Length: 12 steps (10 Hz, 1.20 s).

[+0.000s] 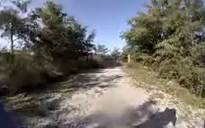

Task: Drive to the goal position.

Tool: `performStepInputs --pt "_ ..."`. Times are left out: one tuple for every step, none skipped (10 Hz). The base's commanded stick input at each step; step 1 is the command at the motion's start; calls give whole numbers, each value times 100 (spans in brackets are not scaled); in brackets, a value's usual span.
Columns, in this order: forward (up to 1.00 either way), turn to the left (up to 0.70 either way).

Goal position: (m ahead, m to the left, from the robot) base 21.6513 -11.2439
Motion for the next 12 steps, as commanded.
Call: performStepInputs --pt "70 0" --pt "70 0" --pt "70 0" --pt "70 0" --pt "70 0" --pt "70 0" --pt "70 0" --pt "70 0" --pt "70 0" --pt "70 0" --pt "70 0" --pt "70 0"
